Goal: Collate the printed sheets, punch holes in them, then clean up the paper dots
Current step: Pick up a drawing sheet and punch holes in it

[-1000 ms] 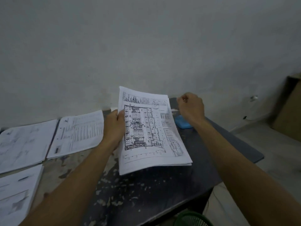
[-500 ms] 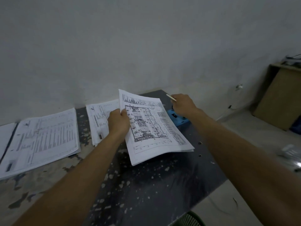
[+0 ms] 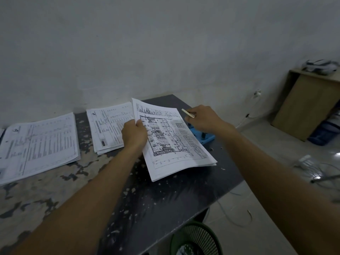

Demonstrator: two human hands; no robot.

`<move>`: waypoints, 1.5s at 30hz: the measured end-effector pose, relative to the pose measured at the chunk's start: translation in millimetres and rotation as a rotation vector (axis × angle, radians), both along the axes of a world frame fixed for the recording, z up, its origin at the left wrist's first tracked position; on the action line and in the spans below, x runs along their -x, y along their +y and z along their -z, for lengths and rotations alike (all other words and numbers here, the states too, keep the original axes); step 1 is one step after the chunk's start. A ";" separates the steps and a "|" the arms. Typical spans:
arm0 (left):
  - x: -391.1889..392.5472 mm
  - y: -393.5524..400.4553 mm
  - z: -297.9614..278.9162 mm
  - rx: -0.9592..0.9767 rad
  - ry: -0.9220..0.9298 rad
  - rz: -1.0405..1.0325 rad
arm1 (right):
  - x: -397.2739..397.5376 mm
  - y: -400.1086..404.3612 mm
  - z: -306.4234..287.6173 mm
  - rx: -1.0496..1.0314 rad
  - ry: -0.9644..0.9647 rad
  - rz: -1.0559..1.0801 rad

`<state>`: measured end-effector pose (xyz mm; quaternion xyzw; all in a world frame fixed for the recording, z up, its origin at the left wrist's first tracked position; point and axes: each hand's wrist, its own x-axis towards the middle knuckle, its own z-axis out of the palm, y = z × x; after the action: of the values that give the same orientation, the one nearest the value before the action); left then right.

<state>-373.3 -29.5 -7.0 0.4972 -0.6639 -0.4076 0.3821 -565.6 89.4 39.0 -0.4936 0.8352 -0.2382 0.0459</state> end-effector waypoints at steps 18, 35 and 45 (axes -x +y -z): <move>-6.9 35.6 20.3 0.005 -0.082 -0.025 | -11.1 -3.1 3.0 -0.065 -0.215 -0.065; -11.2 35.2 15.1 -0.029 -0.059 -0.060 | -17.4 -0.9 6.2 -0.001 -0.266 -0.070; 6.7 44.3 34.6 -0.029 -0.043 -0.079 | -19.8 2.5 2.3 -0.005 -0.376 -0.075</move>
<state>-380.0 14.8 -41.6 0.5370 -0.6459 -0.3908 0.3764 -545.8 91.9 36.7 -0.4711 0.7934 -0.3223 0.2114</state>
